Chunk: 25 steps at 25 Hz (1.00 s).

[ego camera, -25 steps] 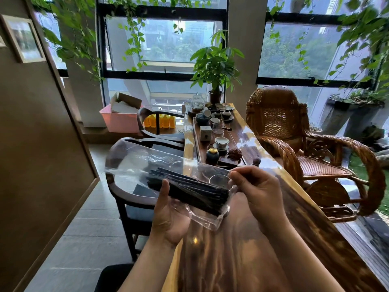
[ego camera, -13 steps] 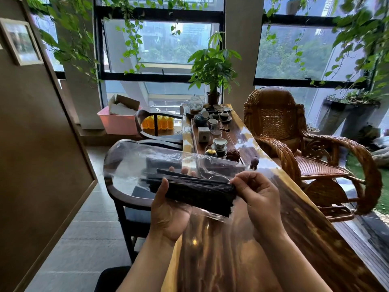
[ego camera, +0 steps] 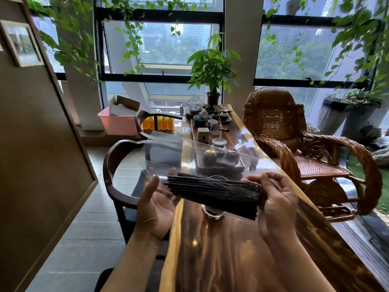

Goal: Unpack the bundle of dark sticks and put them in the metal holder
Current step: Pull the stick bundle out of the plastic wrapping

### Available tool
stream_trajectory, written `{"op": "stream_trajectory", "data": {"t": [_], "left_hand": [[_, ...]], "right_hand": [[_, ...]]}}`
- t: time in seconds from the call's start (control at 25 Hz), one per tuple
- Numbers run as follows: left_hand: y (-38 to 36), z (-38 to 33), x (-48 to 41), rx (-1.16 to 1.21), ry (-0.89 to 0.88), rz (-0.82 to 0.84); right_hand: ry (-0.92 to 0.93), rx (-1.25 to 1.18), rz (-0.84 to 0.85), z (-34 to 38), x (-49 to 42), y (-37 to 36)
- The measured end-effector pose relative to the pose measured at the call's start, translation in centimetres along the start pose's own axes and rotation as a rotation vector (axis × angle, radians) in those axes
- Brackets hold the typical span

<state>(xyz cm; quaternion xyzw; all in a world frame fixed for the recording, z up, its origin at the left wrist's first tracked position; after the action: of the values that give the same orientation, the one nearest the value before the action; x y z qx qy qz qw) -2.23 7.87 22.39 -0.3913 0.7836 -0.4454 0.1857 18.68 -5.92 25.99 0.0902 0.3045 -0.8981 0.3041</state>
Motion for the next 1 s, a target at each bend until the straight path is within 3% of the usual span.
{"op": "stream_trajectory", "data": {"t": [0.32, 0.6, 0.76, 0.92, 1.0], "left_hand": [[2.3, -5.5, 0.1, -0.869, -0.143, -0.061], [2.1, -7.8, 0.1, -1.021, -0.37, 0.022], [1.4, -7.6, 0.8, -0.942, -0.319, 0.144], [0.5, -8.3, 1.4, -1.113, -0.207, 0.202], [0.0, -8.9, 1.1, -1.311, -0.211, 0.233]], "right_hand": [[0.009, 0.038, 0.007, 0.2, -0.8, 1.1], [-0.043, 0.076, -0.022, 0.0, -1.1, 2.1], [-0.042, 0.089, -0.059, -0.1, -1.2, 2.6], [-0.03, 0.122, -0.054, 0.5, -1.2, 2.9], [-0.004, 0.154, -0.059, 1.0, -1.3, 3.0]]}}
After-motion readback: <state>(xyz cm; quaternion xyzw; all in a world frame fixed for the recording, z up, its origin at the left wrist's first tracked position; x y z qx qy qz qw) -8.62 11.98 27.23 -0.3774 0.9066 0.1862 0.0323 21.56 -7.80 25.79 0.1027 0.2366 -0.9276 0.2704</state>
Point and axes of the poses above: each hand's wrist, its own x-axis away from the middle knuckle, its own y-axis out of the back of the hand, z = x × y, the point moved 1 cm from there along -x, towards the middle knuckle, and after that the axes turned 11 degrees about y, right-handed, at the moved point
